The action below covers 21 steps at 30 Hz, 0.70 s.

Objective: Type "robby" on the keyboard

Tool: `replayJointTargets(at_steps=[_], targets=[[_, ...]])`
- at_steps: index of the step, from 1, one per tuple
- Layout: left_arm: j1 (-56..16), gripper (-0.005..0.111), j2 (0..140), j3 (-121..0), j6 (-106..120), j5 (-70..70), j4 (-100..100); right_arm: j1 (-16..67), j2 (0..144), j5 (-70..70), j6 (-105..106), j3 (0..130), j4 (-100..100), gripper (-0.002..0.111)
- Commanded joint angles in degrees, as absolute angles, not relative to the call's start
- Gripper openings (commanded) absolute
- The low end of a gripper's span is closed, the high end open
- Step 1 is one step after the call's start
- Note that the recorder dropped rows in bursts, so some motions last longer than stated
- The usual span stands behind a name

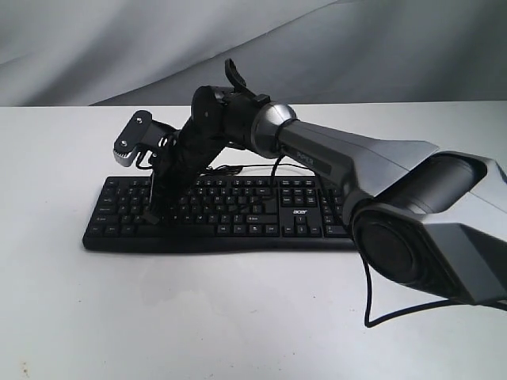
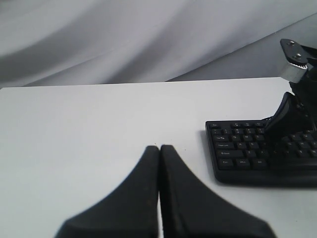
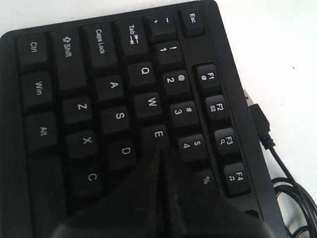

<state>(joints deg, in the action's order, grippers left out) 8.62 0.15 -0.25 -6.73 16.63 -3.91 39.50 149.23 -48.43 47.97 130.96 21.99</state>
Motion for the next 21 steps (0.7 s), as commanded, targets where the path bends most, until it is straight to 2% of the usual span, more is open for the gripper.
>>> replayJointTargets(at_steps=[1, 21], targets=[[8.73, 0.001, 0.0, 0.0, -6.96, 16.36, -3.45, 39.32, 148.85, -47.46, 47.95, 131.43, 21.58, 0.0], [8.73, 0.001, 0.0, 0.0, -6.96, 16.36, -3.45, 39.32, 149.57, -46.34, 48.19, 131.43, 21.58, 0.0]])
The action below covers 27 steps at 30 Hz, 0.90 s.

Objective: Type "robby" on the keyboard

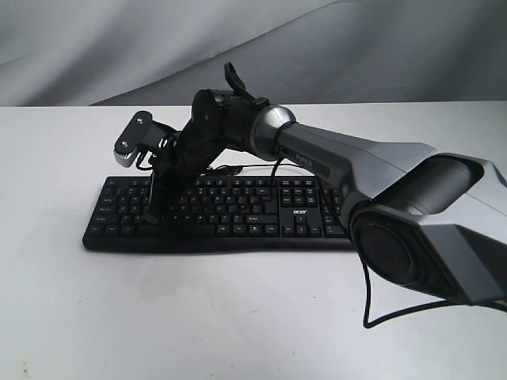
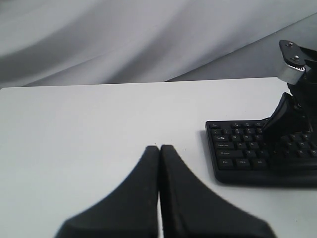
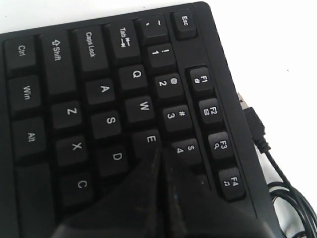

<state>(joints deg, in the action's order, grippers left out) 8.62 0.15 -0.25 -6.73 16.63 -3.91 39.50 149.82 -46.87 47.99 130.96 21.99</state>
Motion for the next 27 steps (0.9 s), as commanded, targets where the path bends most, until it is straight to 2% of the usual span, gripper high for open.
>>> replayJointTargets(at_steps=[1, 7, 13, 21, 27], targets=[[8.73, 0.001, 0.0, 0.0, -6.96, 16.36, -3.45, 39.32, 150.11, -46.56, 48.19, 131.43, 21.58, 0.0], [8.73, 0.001, 0.0, 0.0, -6.96, 16.36, -3.45, 39.32, 147.73, -47.4, 47.96, 131.43, 19.94, 0.0], [8.73, 0.001, 0.0, 0.0, -6.96, 16.36, -3.45, 38.86, 143.03, -54.56, 46.01, 131.02, 15.53, 0.0], [8.73, 0.001, 0.0, 0.0, -6.96, 16.36, -3.45, 35.7, 136.03, -49.14, 47.08, 114.99, 16.35, 0.0], [8.73, 0.001, 0.0, 0.0, -6.96, 16.36, -3.45, 31.35, 133.79, -47.62, 51.09, 108.02, 23.74, 0.0]])
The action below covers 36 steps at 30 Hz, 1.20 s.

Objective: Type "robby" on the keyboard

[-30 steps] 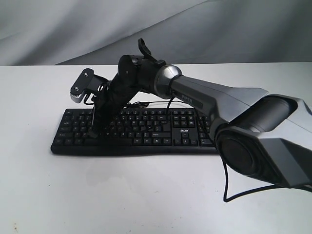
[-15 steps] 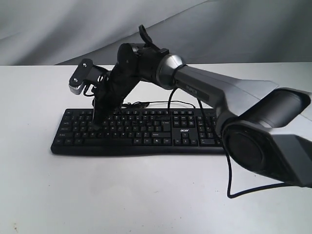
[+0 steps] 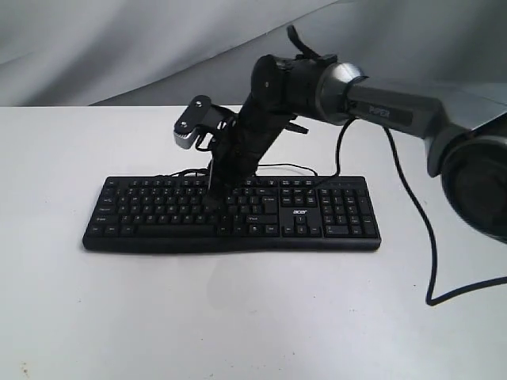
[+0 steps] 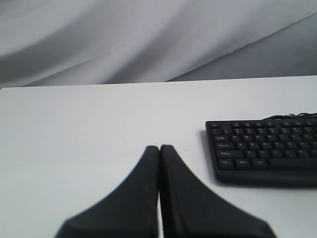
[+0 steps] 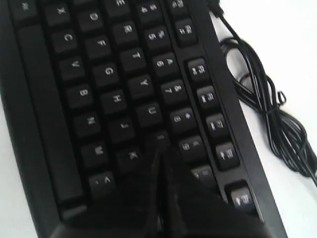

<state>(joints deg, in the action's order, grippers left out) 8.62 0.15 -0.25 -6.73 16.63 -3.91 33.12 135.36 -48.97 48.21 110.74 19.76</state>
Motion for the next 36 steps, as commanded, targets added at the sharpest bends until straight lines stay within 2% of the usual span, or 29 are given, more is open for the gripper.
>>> replayJointTargets(at_steps=[1, 36], targets=[[8.73, 0.001, 0.0, 0.0, -6.96, 16.36, -3.45, 31.35, 133.79, -47.15, 51.09, 107.72, 24.01, 0.0], [8.73, 0.001, 0.0, 0.0, -6.96, 16.36, -3.45, 32.55, 138.21, -42.9, 51.78, 107.72, 22.08, 0.0]])
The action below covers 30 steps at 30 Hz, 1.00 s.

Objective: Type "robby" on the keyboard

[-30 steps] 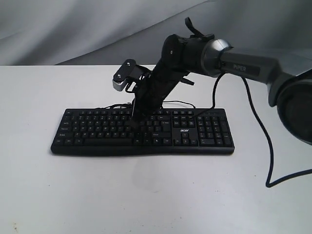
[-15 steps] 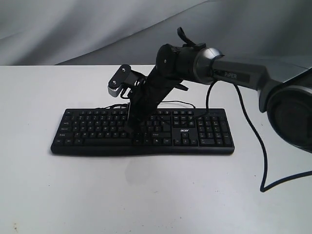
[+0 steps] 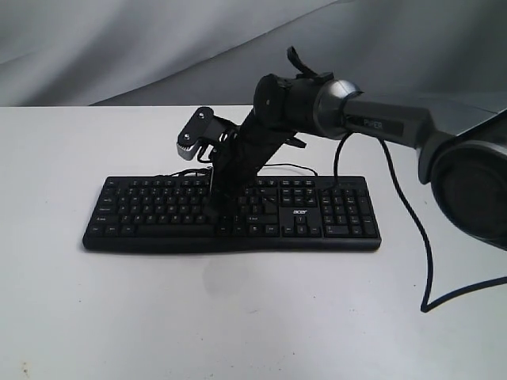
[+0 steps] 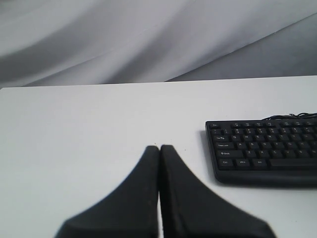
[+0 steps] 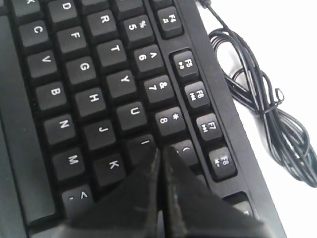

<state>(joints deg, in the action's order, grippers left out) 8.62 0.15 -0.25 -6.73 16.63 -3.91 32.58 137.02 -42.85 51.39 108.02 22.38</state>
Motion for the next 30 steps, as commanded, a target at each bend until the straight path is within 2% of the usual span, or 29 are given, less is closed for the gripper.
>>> replayJointTargets(at_steps=[1, 7, 13, 18, 30], targets=[[8.73, 0.001, 0.0, 0.0, -6.96, 16.36, -3.45, 32.55, 138.09, -42.9, 51.78, 107.72, 22.08, 0.0], [8.73, 0.001, 0.0, 0.0, -6.96, 16.36, -3.45, 33.85, 133.72, -42.6, 51.62, 107.84, 22.14, 0.0], [8.73, 0.001, 0.0, 0.0, -6.96, 16.36, -3.45, 39.46, 136.16, -39.15, 51.34, 111.22, 22.7, 0.0], [8.73, 0.001, 0.0, 0.0, -6.96, 16.36, -3.45, 39.46, 139.36, -43.78, 50.64, 116.33, 24.72, 0.0], [8.73, 0.001, 0.0, 0.0, -6.96, 16.36, -3.45, 39.46, 139.75, -49.43, 47.52, 116.46, 19.21, 0.0]])
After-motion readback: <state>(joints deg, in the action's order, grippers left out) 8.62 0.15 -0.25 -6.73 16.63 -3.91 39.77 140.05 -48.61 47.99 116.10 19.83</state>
